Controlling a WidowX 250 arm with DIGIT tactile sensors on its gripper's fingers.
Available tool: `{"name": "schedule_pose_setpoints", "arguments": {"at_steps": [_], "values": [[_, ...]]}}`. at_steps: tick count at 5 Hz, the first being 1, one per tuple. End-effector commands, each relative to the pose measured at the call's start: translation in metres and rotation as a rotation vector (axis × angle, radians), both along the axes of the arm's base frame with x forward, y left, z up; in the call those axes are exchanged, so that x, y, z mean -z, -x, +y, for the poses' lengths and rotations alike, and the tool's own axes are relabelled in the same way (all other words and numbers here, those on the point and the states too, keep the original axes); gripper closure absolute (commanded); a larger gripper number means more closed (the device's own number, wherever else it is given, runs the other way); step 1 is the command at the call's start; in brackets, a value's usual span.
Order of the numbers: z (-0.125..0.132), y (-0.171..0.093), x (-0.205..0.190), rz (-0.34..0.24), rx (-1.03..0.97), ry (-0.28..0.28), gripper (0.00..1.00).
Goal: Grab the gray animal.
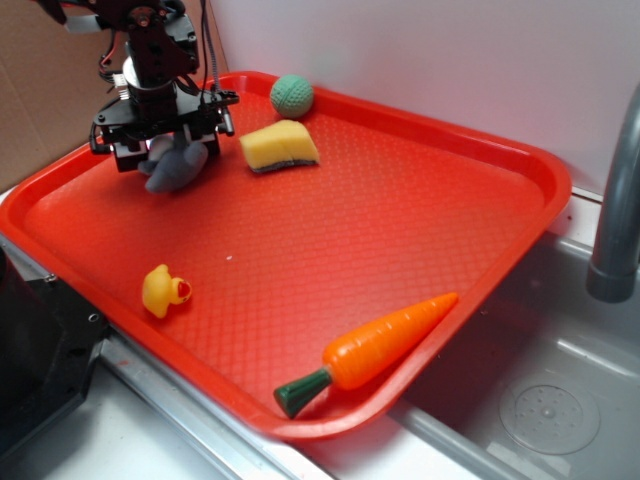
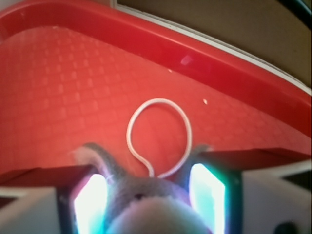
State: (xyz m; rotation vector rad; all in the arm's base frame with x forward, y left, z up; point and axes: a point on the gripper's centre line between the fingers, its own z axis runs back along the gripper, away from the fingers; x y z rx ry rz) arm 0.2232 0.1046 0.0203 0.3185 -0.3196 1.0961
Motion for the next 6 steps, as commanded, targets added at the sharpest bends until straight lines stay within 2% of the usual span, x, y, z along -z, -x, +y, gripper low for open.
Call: {"name": "schedule_pose_setpoints", "arguments": {"at_steps": [1, 2, 3, 4, 5, 6], "values": [[-0.008, -0.011, -0.053, -0.052, 0.156, 0.044, 1.00], [-0.026, -0.017, -0.081, -0.036, 0.343, 0.090, 1.00], [-0.052, -0.014, -0.112, 0.005, 0.579, 0.153, 1.00], [-0.079, -0.002, -0.142, 0.052, 0.795, 0.228, 1.00], [-0.103, 0.014, -0.172, 0.055, 0.934, 0.289, 1.00], [-0.117, 0.026, -0.190, 0.073, 1.008, 0.309, 1.00]]}}
